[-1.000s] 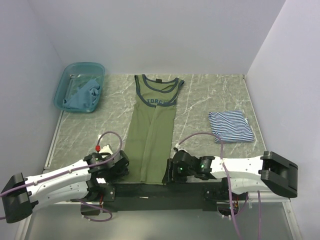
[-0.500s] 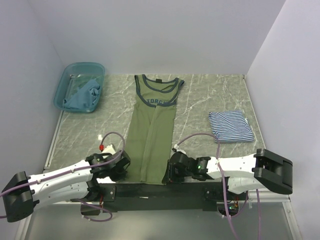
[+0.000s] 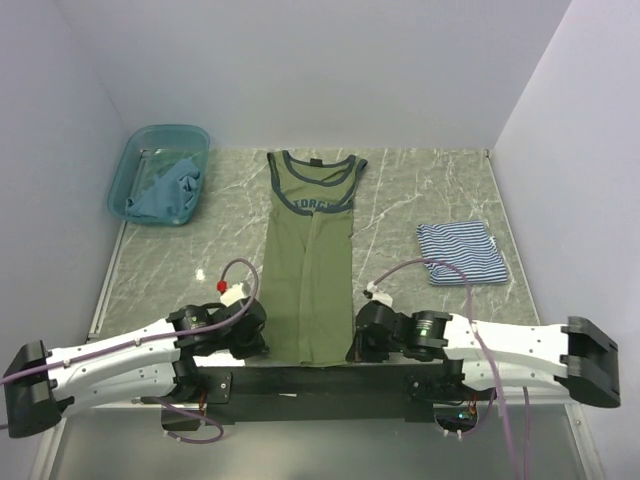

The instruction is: Fold and stack the tank tops

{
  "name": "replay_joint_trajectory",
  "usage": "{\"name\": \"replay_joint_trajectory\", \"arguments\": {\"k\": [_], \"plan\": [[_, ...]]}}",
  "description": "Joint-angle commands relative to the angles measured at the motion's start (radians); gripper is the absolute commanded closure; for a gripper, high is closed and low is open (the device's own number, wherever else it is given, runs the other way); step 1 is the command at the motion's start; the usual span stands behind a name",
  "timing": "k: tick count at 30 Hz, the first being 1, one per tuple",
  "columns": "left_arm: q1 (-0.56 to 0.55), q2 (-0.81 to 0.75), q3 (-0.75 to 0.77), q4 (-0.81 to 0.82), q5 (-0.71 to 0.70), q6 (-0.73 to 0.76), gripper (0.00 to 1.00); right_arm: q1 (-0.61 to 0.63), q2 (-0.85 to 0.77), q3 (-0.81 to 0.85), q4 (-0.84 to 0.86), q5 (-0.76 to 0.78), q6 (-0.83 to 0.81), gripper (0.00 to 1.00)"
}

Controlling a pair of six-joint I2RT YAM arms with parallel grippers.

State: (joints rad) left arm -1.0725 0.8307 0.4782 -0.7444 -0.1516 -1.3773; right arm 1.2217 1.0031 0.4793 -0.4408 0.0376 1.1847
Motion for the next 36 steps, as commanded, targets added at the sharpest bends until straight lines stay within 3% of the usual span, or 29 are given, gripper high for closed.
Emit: {"name": "replay_joint_trajectory", "arguments": {"k": [1,4,9,13,15,17,24,29,36], "plan": [[-0.116,-0.008,0.049,-0.01,-0.005,-0.069,1.0,0.033,-0.096,0.028,-0.171,0.039,0.009,1.0],[-0.248,0.007,0.046,-0.027,-0.028,-0.173,0.99,0.088,-0.127,0.033,-0.194,0.056,0.061,1.0],[-0.441,0.042,0.063,-0.062,-0.055,-0.32,1.0,0.298,-0.052,0.11,-0.233,0.12,0.179,1.0],[-0.463,0.065,0.137,-0.14,-0.115,-0.324,0.99,0.315,-0.02,0.169,-0.297,0.2,0.179,1.0],[-0.449,0.056,0.175,-0.184,-0.187,-0.322,0.99,0.256,-0.035,0.177,-0.282,0.196,0.132,1.0],[-0.405,0.036,0.189,-0.162,-0.216,-0.269,1.0,0.193,-0.044,0.179,-0.253,0.174,0.064,1.0],[-0.002,0.039,0.255,0.012,-0.183,0.129,0.99,-0.062,-0.025,0.238,-0.187,0.165,-0.152,1.0],[0.16,0.189,0.379,0.098,-0.195,0.316,0.99,-0.247,0.061,0.329,-0.092,0.151,-0.319,1.0],[0.463,0.482,0.554,0.298,-0.069,0.518,1.0,-0.536,0.371,0.511,0.046,0.027,-0.513,1.0]]}}
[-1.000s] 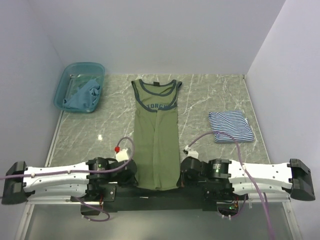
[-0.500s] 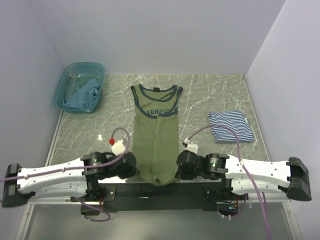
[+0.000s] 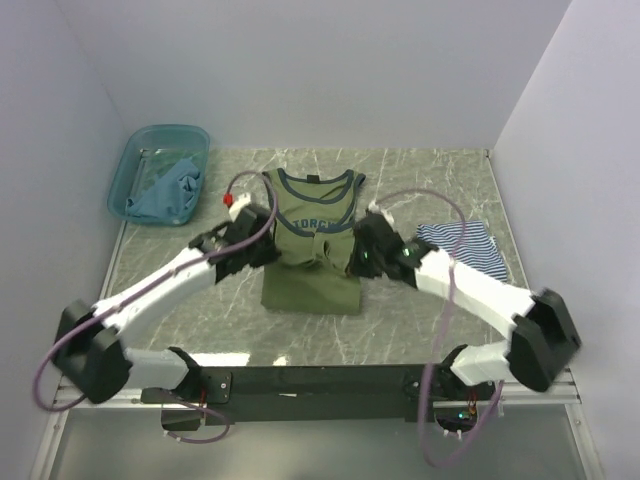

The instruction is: Fold and stack the tank tops

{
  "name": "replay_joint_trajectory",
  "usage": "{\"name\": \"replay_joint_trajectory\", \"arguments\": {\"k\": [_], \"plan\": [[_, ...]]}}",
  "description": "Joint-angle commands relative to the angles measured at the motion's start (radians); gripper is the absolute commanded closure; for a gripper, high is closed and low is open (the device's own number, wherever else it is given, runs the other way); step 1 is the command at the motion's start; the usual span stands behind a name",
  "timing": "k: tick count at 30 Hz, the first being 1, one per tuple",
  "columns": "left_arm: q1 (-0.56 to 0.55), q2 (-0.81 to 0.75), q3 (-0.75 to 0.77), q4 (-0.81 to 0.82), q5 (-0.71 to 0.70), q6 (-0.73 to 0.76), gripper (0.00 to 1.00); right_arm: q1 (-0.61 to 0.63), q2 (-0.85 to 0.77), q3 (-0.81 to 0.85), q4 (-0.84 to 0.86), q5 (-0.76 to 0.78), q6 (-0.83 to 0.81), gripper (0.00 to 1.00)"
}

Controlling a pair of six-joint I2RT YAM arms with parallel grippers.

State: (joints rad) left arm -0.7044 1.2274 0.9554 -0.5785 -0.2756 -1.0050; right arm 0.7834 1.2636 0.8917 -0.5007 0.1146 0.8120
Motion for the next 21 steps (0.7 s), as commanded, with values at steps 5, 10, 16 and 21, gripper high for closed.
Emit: {"name": "replay_joint_trajectory", "arguments": {"k": [5,10,16,21], "plan": [[0.219,0.401,0.228,0.284,0.183,0.204,0.75,-0.24,0.357,0.319,0.142,-0.134,-0.241,0.71],[0.31,0.515,0.289,0.312,0.239,0.166,0.26,-0.292,0.502,0.453,0.128,-0.116,-0.303,0.41],[0.318,0.361,0.162,0.278,0.22,0.125,0.22,-0.289,0.366,0.279,0.111,-0.082,-0.277,0.39],[0.29,0.179,-0.081,0.305,0.285,0.086,0.29,-0.254,0.185,0.044,0.175,-0.082,-0.206,0.39]]}}
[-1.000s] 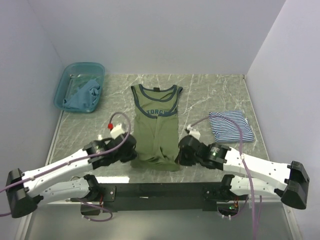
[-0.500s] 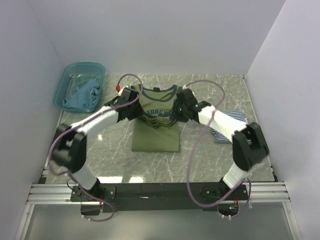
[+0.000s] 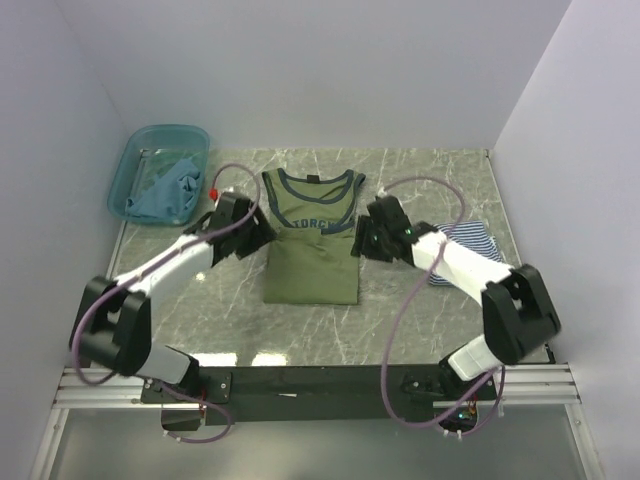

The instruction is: Fold and stack the tank tops

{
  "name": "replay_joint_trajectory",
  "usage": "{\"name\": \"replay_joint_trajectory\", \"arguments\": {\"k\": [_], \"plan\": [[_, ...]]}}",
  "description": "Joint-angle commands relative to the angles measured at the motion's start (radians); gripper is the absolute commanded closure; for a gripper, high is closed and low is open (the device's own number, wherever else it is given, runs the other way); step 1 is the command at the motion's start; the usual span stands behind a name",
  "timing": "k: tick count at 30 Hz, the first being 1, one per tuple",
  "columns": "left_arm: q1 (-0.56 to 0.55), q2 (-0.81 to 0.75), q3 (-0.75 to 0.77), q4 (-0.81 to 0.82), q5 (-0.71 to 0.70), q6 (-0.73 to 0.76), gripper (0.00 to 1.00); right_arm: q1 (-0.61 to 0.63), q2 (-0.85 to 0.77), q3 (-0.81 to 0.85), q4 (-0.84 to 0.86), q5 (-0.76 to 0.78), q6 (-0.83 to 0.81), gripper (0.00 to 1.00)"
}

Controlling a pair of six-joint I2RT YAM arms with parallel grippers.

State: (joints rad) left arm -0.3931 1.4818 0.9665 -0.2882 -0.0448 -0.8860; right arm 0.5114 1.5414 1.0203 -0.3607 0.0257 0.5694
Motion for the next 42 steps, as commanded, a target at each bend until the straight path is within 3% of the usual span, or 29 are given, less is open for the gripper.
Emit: {"name": "replay_joint_trajectory", "arguments": {"k": [1,6,9,12,20,27,30,31,34,42], "plan": [[-0.029,-0.095,-0.121,0.042,0.086,-0.039,0.32,0.016,-0.107,-0.13,0.055,0.005,0.047,0.39],[-0.136,-0.124,-0.17,0.067,0.054,-0.054,0.43,0.009,-0.028,-0.068,0.108,0.048,-0.002,0.39],[-0.194,-0.077,-0.141,0.043,0.014,-0.068,0.56,-0.017,0.075,0.015,0.137,0.042,-0.032,0.4],[-0.217,-0.046,-0.155,0.043,-0.007,-0.108,0.73,-0.048,0.172,0.099,0.152,0.0,-0.043,0.43],[-0.236,0.009,-0.203,-0.014,-0.061,-0.174,0.99,-0.056,0.298,0.179,0.146,-0.007,-0.054,0.47],[-0.243,0.02,-0.239,-0.032,-0.07,-0.186,0.99,-0.056,0.325,0.172,0.152,-0.021,-0.043,0.53],[-0.245,0.023,-0.25,-0.028,-0.063,-0.185,0.99,-0.056,0.327,0.167,0.161,-0.023,-0.043,0.6],[-0.245,0.025,-0.25,-0.029,-0.067,-0.183,0.99,-0.054,0.326,0.169,0.164,-0.023,-0.042,0.68],[-0.245,0.023,-0.253,-0.037,-0.067,-0.179,0.99,-0.056,0.344,0.195,0.149,-0.023,-0.049,0.71],[-0.245,0.015,-0.265,-0.048,-0.07,-0.169,1.0,-0.057,0.361,0.212,0.138,-0.023,-0.059,0.6]]}}
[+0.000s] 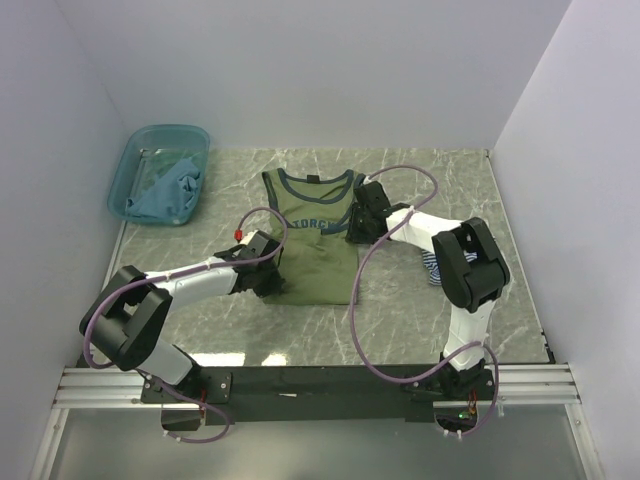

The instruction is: Fold and stack the tank tops

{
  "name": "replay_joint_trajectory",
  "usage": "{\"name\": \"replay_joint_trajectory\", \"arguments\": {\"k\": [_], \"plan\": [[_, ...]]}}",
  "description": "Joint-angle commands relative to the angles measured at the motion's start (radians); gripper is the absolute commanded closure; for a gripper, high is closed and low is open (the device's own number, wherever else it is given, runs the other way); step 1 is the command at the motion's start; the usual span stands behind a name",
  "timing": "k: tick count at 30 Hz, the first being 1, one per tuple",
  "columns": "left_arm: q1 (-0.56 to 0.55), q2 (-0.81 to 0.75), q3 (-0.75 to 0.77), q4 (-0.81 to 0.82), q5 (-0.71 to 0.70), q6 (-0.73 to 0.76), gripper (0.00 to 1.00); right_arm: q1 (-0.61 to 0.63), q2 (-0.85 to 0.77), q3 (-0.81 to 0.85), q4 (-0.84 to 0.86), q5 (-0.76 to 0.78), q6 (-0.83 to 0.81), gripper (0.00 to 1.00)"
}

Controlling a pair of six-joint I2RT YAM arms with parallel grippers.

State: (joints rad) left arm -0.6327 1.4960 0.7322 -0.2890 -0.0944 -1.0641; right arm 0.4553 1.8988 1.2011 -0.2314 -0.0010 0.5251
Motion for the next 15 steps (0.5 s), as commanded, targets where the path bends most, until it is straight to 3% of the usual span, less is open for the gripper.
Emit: {"name": "replay_joint_trajectory", "arguments": {"k": [1,2,6,15], "plan": [[-0.005,0.0,-0.033,-0.05,-0.021,0.012,0.99,0.0,0.006,0.029,0.007,0.004,-0.013,0.61],[-0.005,0.001,-0.03,-0.052,-0.022,0.012,1.0,0.0,0.006,0.025,0.009,0.003,-0.011,0.62],[-0.005,-0.01,-0.03,-0.056,-0.027,0.013,1.0,0.0,-0.021,0.003,0.017,0.004,-0.002,0.92],[-0.005,-0.008,-0.04,-0.061,-0.027,0.023,0.99,-0.001,-0.053,0.063,-0.028,0.059,-0.025,1.0]]}}
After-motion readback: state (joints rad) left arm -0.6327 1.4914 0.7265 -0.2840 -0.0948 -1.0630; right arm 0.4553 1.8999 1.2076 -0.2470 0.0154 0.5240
